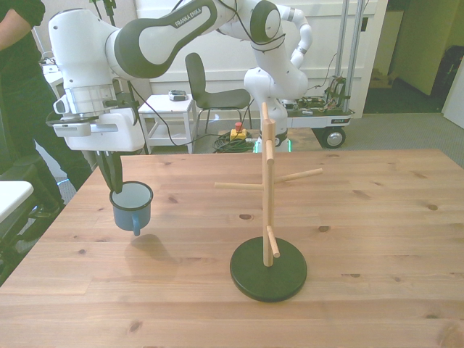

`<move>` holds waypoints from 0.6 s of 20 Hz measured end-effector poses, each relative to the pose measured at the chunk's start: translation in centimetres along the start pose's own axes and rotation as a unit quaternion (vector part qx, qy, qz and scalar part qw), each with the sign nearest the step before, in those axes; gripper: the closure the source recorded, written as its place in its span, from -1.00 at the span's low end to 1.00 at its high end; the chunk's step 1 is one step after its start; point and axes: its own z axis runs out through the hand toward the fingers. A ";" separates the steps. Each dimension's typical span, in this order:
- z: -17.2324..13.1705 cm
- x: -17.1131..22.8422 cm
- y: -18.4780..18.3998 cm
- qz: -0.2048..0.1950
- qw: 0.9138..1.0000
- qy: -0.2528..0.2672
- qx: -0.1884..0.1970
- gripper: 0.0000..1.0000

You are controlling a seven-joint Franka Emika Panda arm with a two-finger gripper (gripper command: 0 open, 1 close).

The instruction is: Hang the mug

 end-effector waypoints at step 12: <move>-7.0 -3.5 -1.3 0.021 0.998 0.017 0.056 1.00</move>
